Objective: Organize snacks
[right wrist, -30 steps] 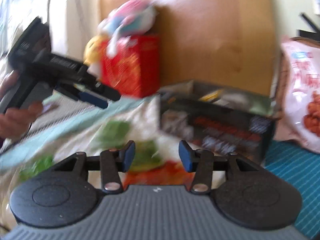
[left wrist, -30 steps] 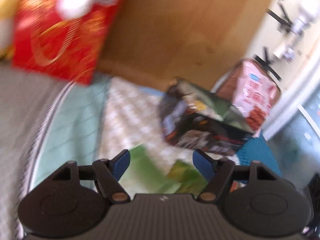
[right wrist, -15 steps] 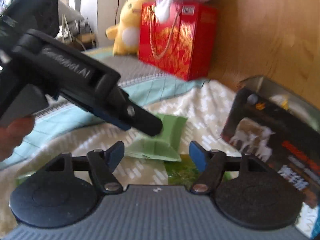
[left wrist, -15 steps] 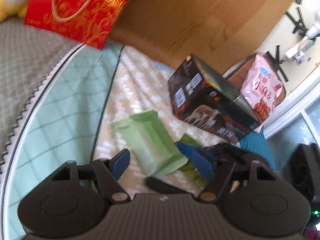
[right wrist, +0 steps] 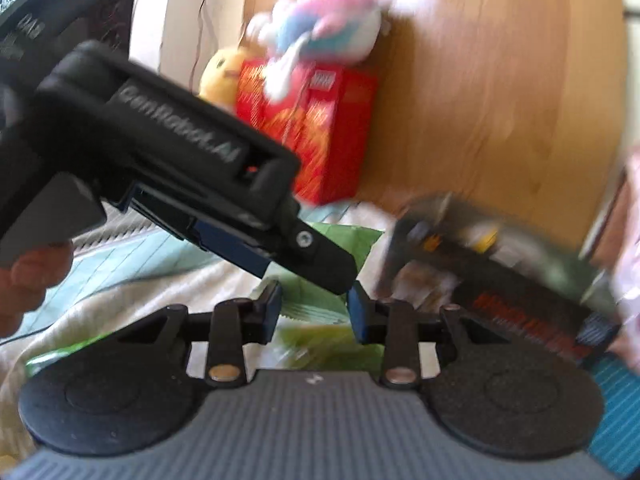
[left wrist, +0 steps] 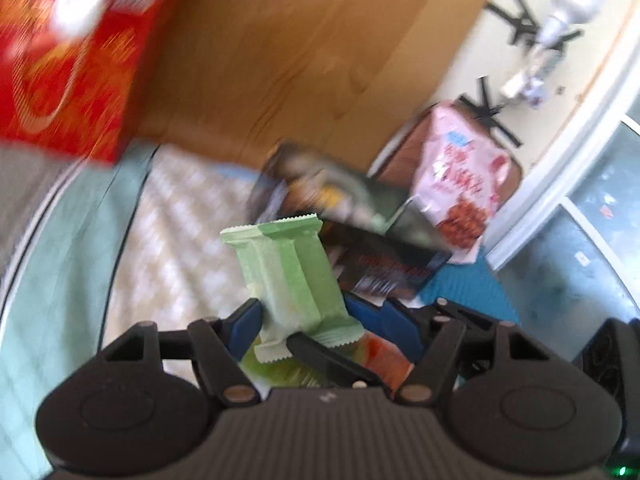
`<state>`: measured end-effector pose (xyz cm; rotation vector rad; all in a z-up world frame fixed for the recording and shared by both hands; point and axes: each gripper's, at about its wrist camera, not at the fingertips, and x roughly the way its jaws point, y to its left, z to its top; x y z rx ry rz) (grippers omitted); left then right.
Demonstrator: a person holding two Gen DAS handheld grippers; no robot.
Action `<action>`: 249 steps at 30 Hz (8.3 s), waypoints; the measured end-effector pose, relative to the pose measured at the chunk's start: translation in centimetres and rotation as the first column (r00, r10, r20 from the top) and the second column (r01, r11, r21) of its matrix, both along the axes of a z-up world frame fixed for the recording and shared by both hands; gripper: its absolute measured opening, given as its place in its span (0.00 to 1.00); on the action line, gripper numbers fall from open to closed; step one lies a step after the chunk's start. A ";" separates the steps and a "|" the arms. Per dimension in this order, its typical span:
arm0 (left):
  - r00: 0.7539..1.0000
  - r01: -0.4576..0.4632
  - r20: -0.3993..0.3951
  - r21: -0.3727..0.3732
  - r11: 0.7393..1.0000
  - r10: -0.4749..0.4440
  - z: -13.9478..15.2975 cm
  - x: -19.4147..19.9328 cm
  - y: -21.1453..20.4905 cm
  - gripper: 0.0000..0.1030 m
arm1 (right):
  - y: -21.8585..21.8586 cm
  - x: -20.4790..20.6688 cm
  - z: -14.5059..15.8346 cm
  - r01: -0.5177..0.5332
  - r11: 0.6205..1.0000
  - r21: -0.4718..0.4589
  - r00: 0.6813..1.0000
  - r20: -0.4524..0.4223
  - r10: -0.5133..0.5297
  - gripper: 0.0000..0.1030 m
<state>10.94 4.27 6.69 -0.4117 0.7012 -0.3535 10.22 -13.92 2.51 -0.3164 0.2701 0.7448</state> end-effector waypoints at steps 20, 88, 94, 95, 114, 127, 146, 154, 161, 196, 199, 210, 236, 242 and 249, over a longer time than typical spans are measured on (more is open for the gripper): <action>0.988 0.067 0.132 0.075 0.995 -0.076 2.3 5.5 -3.0 0.74 | -6.7 7.1 2.2 0.224 0.955 0.197 0.974 -0.070 -0.214 0.46; 0.998 -0.058 0.019 -0.013 0.998 0.059 -6.6 -3.9 3.7 0.91 | -8.2 -0.4 -3.5 0.269 0.954 0.134 0.905 -0.375 -0.202 0.69; 0.998 -0.059 0.019 -0.012 0.998 0.060 -6.6 -3.9 3.7 0.91 | -8.2 -0.5 -3.5 0.269 0.954 0.134 0.905 -0.375 -0.202 0.69; 0.998 -0.059 0.019 -0.012 0.998 0.060 -6.6 -3.9 3.7 0.91 | -8.2 -0.5 -3.5 0.269 0.954 0.134 0.905 -0.375 -0.202 0.69; 0.998 -0.059 0.018 -0.010 0.998 0.059 -6.5 -3.9 3.6 0.91 | -8.3 -0.5 -3.5 0.269 0.954 0.136 0.906 -0.372 -0.202 0.69; 0.999 -0.019 -0.032 -0.046 0.999 0.018 -6.2 -3.5 3.9 0.94 | -8.6 -1.0 -2.2 0.227 0.955 0.189 0.932 -0.328 -0.157 0.69; 0.975 0.014 -0.213 -0.231 0.973 -0.065 -6.8 -0.3 1.3 0.72 | -3.6 3.6 -2.7 -0.066 0.998 0.021 0.927 -0.367 0.069 0.49; 0.978 -0.024 -0.208 -0.191 0.981 -0.016 -6.8 -0.7 2.5 0.39 | -4.3 1.5 -2.4 -0.070 0.991 0.118 0.909 -0.401 0.111 0.16; 0.974 -0.056 -0.227 -0.201 0.978 0.009 -7.8 -0.7 3.6 0.21 | -5.5 3.7 -3.0 -0.016 0.973 0.229 0.832 -0.537 0.140 0.23; 0.993 0.119 0.004 -0.067 0.991 -0.119 1.0 8.3 -3.3 0.32 | -15.6 6.2 2.3 0.368 0.837 0.404 0.921 -0.283 -0.268 0.30; 0.997 0.075 0.007 -0.057 0.996 -0.074 0.8 4.1 0.4 0.35 | -15.0 3.0 1.7 0.291 0.864 0.411 0.936 -0.309 -0.169 0.41; 0.986 -0.100 -0.147 -0.126 0.987 0.081 -3.9 -12.0 10.6 0.42 | -3.9 -5.4 -1.1 -0.250 0.960 0.127 0.856 -0.434 0.280 0.43; 0.993 0.033 -0.112 -0.066 0.997 -0.040 -3.6 -5.4 2.8 0.44 | -2.7 -3.7 -0.1 -0.137 0.990 0.035 0.940 -0.312 0.142 0.17; 0.995 0.098 0.004 -0.050 0.994 -0.098 0.4 1.1 -0.1 0.44 | -5.6 0.1 2.7 0.008 0.992 0.129 0.982 -0.190 0.017 0.17; 0.996 0.079 0.041 -0.014 0.997 -0.078 1.4 9.0 -2.3 0.45 | -6.4 7.2 2.9 0.123 0.976 0.181 0.984 -0.153 -0.096 0.17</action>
